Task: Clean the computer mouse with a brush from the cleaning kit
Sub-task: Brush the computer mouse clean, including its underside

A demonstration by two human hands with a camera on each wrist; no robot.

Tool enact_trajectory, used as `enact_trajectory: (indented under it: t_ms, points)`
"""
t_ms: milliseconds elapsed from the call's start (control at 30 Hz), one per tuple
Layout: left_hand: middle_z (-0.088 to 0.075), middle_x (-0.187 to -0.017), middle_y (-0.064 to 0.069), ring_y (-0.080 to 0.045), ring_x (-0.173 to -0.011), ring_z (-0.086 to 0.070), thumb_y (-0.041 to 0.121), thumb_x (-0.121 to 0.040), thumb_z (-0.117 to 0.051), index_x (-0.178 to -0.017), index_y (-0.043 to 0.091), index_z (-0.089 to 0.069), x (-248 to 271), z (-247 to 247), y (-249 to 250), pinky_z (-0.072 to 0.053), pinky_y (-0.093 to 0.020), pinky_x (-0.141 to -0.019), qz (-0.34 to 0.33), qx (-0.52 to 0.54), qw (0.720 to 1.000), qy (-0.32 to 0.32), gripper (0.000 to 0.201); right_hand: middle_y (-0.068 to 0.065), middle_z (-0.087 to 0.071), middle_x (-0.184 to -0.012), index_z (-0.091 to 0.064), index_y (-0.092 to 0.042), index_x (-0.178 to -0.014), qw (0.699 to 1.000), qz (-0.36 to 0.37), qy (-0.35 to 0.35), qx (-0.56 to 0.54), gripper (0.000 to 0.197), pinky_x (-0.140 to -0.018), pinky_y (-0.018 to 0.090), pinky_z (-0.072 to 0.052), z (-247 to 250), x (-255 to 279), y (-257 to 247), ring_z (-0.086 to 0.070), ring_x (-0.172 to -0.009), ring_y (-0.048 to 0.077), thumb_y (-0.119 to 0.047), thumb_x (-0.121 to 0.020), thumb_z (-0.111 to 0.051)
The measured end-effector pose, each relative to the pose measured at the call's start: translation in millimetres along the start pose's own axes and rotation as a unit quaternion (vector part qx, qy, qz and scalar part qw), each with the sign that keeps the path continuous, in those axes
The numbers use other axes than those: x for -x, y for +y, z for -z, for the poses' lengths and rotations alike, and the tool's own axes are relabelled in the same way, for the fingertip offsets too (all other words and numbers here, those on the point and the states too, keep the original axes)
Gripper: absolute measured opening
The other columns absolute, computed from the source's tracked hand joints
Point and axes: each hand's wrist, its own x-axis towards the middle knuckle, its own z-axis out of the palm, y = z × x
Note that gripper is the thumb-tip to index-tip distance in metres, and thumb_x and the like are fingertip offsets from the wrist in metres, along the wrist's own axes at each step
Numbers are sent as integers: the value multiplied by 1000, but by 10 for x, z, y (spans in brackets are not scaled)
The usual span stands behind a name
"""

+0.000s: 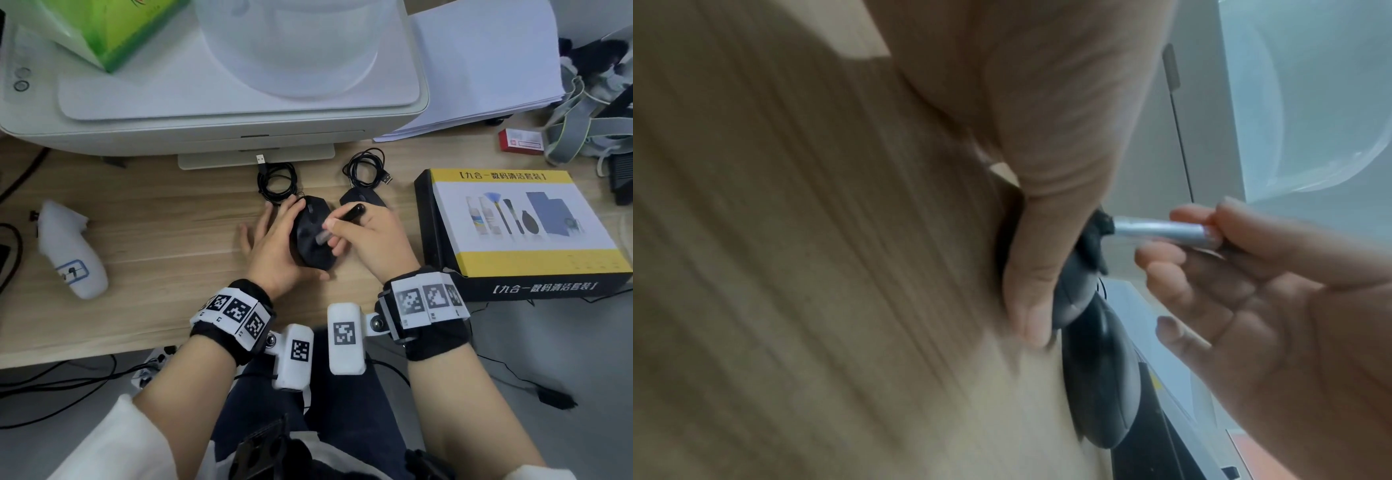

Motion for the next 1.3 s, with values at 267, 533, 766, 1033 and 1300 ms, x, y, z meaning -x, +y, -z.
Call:
enact_trajectory:
  t_ms: [267,533,766,1033,1300]
  points:
    - [-14,-155,19,-12,-146,3,44,-42,-87,-143,39,-20,9,11,-2,14,-51,-111,-3,4,1000,-5,122,5,-70,-69,-66,-24,-77,998,38,45,25,10,-68,25,-50,-75,-48,-38,-61,-60,14,-18,-82,-60]
    - [-15,-155,21,-12,-145,4,46,-40,-87,-143,39,-20,6,9,-5,15,-50,-112,4,8,1000,-6,123,-1,-62,-62,-64,-25,-72,997,39,68,10,22,-60,13,-45,70,-3,-19,-57,-57,7,-9,-84,-57]
    - [-15,-155,19,-12,-145,4,45,-40,-87,-143,39,-20,6,13,10,15,-50,-112,3,11,1000,-6,123,-3,-62,-62,-63,-28,-71,997,30,74,16,22,-59,13,-45,78,24,-9,-56,-54,5,-12,-84,-57]
    - [-16,-155,19,-11,-145,3,46,-38,-87,-143,39,-22,6,4,14,15,-46,-111,8,10,1000,2,124,-6,-55,-43,-64,-18,-66,996,16,77,50,16,-61,26,-45,120,-27,-75,-49,-44,5,-14,-80,-59]
    - [-15,-155,20,-10,-145,4,45,-39,-88,-143,39,-20,-3,-2,1,15,-48,-111,7,12,1000,-2,124,-19,-59,-46,-59,-31,-60,991,48,76,96,20,-73,40,-51,18,-40,-83,-55,-57,9,-25,-79,-57]
